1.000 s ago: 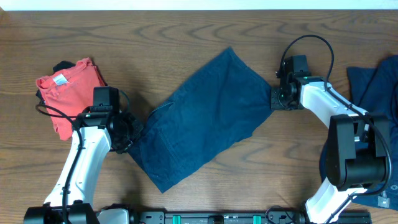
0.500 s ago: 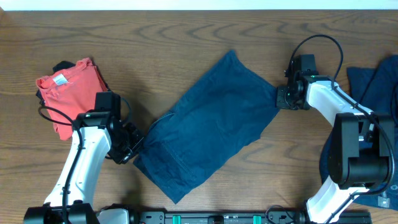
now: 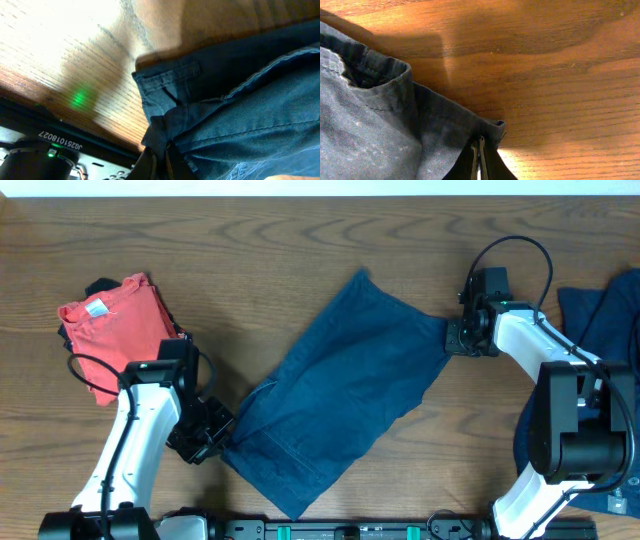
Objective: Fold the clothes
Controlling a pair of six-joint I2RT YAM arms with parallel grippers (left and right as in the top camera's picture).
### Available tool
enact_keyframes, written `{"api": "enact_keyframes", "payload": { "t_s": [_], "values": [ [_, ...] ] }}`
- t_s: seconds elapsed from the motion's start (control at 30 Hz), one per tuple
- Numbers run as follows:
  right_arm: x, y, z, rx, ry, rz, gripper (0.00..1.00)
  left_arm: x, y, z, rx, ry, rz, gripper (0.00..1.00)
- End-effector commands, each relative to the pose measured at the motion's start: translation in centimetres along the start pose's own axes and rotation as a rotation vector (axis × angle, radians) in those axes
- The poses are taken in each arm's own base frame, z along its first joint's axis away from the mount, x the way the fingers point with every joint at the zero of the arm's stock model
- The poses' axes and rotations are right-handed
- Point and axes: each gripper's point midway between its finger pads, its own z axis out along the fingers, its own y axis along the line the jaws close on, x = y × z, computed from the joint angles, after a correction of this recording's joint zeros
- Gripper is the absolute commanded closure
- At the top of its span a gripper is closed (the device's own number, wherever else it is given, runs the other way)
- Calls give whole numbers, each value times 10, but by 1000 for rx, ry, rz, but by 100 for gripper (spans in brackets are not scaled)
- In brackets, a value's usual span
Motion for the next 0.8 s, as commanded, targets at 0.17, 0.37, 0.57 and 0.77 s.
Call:
{"api": "enact_keyframes", "payload": {
  "t_s": [0.17, 0.37, 0.57, 0.77],
  "values": [
    [26, -34, 24, 122, 91, 55, 96, 11, 16, 20, -66, 34, 31, 57],
    [25, -30, 15, 96, 90, 59, 94, 4, 10, 23, -40, 7, 32, 13],
    [-31, -15, -50, 39, -95, 38, 92, 24, -11, 22, 85, 120, 28, 13],
    [-59, 29, -86, -129, -192, -127, 91, 20, -15, 22, 103, 108, 34, 12]
  ]
}}
